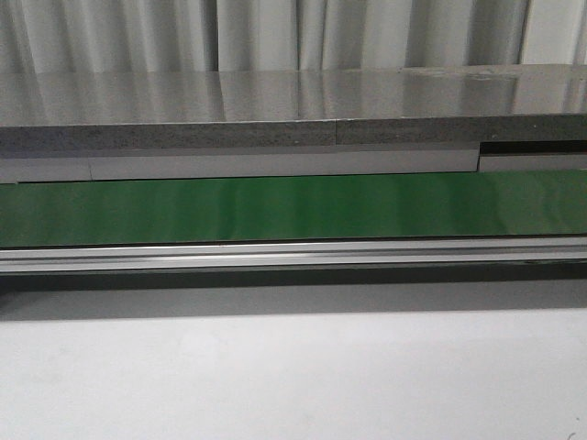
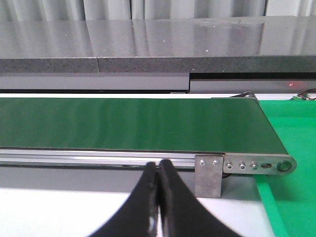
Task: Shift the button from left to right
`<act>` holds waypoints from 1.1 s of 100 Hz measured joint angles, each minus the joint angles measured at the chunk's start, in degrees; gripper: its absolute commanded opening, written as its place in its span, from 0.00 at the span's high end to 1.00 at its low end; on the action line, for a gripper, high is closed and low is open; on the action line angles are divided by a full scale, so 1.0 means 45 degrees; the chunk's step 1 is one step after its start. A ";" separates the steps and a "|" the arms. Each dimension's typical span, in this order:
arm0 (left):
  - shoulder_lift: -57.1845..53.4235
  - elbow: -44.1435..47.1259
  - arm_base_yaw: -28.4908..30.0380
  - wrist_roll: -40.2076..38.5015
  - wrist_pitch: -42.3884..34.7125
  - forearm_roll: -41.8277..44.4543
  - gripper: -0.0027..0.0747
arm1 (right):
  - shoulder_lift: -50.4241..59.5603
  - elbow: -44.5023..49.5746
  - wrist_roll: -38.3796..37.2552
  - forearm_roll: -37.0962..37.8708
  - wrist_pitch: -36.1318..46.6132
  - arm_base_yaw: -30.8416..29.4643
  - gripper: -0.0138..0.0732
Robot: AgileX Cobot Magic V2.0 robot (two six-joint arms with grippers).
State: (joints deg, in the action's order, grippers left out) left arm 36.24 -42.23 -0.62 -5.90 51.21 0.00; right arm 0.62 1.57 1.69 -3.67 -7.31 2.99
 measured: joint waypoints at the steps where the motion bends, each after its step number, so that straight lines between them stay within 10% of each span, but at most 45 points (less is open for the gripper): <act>1: 0.0092 0.0000 0.0000 0.0000 0.0031 0.0000 0.99 | 0.0000 0.0000 0.0000 0.0000 0.0000 0.0000 0.92; 25: 0.0989 -0.0030 0.0000 0.0000 0.0154 0.0000 0.93 | 0.0000 0.0000 0.0000 0.0000 0.0000 0.0000 0.92; 54: 0.1035 -0.0030 0.0000 0.0096 0.0100 0.0000 0.17 | 0.0000 0.0000 0.0000 0.0000 0.0000 0.0000 0.92; 110: 0.1523 -0.0278 0.0129 0.0104 -0.0399 0.0070 0.17 | 0.0000 0.0000 0.0000 0.0000 0.0000 0.0000 0.92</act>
State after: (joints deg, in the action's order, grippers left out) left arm 43.09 -43.48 -0.04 -5.44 49.41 0.32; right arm 0.62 1.57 1.69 -3.67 -7.31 2.99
